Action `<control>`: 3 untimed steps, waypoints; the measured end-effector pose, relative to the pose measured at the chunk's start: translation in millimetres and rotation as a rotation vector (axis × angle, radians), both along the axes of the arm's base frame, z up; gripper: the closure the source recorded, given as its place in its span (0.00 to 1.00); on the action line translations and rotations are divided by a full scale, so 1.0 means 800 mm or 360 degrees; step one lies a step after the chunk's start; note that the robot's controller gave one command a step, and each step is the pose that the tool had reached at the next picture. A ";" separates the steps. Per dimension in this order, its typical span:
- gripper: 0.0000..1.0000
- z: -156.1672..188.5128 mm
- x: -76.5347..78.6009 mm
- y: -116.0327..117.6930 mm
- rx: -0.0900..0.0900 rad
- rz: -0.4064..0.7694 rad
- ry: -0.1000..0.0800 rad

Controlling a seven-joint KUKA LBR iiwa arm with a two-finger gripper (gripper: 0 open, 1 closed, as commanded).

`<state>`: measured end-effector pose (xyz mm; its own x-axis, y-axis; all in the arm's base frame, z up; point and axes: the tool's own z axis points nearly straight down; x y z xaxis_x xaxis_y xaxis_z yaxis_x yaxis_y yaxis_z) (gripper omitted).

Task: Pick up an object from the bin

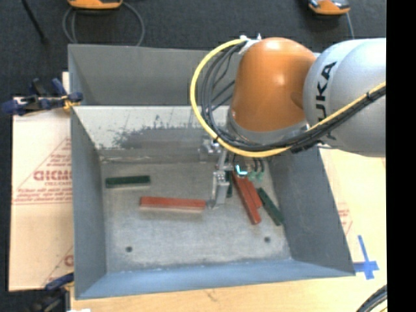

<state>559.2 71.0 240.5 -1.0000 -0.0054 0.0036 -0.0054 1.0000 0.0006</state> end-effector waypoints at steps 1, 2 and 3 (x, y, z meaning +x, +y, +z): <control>0.00 -0.158 0.020 0.062 -0.0001 0.0153 -0.0002; 0.00 -0.211 0.033 0.075 0.0000 0.0469 -0.0019; 1.00 -0.211 0.032 0.076 0.0003 0.0462 -0.0015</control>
Offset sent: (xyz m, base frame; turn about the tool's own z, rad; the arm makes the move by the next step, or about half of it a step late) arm 0.0162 0.0498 -0.1222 -0.0941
